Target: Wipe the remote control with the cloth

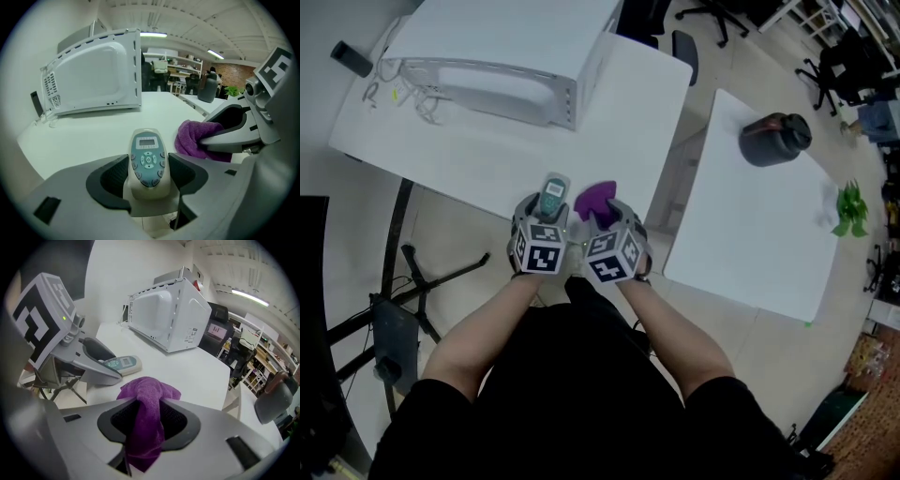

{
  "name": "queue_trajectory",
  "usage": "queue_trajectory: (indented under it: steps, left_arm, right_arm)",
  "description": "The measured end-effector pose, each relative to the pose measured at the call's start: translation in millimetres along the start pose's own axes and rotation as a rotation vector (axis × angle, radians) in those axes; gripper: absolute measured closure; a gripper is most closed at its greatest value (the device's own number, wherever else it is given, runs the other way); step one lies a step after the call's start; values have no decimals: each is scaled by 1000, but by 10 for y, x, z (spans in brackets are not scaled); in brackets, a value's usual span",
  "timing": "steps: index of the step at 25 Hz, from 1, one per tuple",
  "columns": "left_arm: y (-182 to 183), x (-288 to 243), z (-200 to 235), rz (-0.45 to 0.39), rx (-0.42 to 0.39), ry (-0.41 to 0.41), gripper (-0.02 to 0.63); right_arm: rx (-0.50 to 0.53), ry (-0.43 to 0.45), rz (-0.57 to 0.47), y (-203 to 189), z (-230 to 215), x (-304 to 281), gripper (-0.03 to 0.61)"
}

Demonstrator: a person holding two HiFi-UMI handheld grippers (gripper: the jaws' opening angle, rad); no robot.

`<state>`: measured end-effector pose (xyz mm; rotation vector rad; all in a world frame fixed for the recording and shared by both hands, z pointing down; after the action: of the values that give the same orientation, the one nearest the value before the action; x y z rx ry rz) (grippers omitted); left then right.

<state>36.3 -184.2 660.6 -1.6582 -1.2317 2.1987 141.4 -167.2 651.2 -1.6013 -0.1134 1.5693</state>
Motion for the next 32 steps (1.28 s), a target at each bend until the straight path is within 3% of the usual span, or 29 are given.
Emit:
queue_trajectory:
  steps: [8,17,19,22,26,29,32]
  left_arm:
    - [55,161,-29,-39,-5,-17,302]
    - [254,1547,-107,-301,-114,-103,304]
    - [272,1847,-87,-355,-130,-124,314]
    - [305,2222,-53,-419,-165,-146,386]
    - [351,2580,-103,-482,-210,-160,534]
    - [370,2763,-182,-534,-219,-157,611]
    - [350,2865,-271,-548,-247,-132,611]
  right_arm:
    - [-27,16,-74,100,-53,308,380]
    - [-134,-11,-309,623,295,1492,386]
    - [-141,-28,-355,714,463,1754,448]
    - [-145,-68,-392,790,660,2072,494]
    - [-136,-87,-434,849,806,2420,554]
    - [-125,-86,-476,862,791,2575,561]
    - [-113,-70,-501,844,746,2683,563]
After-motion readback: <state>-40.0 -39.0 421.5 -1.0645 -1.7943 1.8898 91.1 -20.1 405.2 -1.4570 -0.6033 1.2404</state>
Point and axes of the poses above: the fingertips, and each gripper's own axes: x backward along the fingers, z to its left, y out of its top, the point moved 2 cm from there along x, backward along the fingers, and after that the axes turned 2 degrees about -y, right-handed, at the moved point
